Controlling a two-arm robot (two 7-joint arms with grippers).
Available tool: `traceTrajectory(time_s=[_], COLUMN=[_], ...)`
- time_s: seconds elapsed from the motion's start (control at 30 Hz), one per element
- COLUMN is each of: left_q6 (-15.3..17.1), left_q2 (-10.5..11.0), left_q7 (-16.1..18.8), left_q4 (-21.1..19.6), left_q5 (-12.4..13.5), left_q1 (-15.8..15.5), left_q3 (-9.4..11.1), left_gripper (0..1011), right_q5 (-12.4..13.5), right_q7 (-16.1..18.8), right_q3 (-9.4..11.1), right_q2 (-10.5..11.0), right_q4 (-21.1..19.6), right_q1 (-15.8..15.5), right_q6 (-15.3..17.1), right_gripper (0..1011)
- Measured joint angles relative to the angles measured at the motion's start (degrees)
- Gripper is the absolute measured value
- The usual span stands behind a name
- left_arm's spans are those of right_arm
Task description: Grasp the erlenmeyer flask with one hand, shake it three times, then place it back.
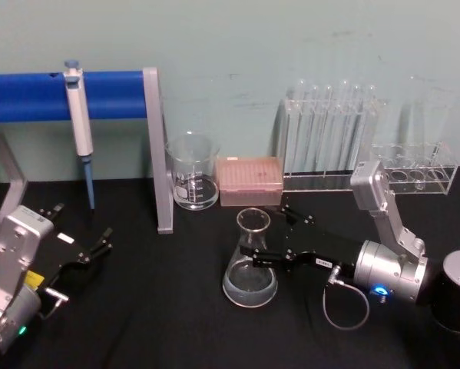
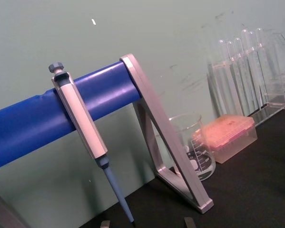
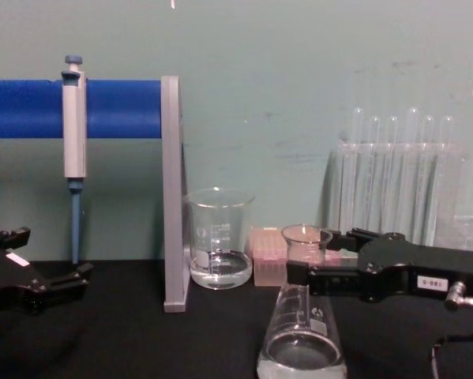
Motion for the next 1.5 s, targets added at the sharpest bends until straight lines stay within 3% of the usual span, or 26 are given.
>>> traceTrajectory(time_s=[1.5], left_q6=[0.0], left_q2=[0.0], left_q7=[0.0], left_q4=[0.0], left_q5=[0.0], left_q1=[0.0], left_q3=[0.0], left_gripper=[1001], right_q5=[0.87], right_q7=[1.46], right_q3=[-1.42], right_q2=[-0.79], right_q4=[2.4], right_q1=[1.95], right_q6=[0.15], right_gripper=[1000])
